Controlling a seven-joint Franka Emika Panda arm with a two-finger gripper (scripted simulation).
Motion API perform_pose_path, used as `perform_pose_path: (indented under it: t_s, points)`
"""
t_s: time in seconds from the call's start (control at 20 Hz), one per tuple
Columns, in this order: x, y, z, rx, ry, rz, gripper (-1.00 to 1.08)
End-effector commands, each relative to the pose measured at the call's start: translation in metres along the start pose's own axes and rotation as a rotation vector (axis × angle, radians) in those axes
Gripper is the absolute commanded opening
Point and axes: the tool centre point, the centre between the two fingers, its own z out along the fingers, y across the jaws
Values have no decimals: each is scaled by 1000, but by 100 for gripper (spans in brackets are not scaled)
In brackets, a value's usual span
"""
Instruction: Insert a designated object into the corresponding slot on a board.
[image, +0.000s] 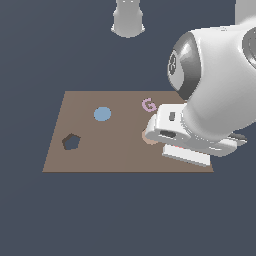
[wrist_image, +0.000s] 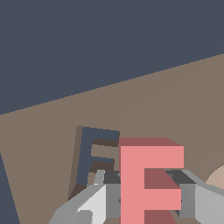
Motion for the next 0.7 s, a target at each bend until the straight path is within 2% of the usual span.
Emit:
perform_pose_path:
  t_s: [0.0,0.3,0.65]
  points:
    - [0,-11,-1,0,0,40,-100]
    - [2,-28,-1,0,0,101,-100]
    - [4,-35,-1,0,0,125,-100]
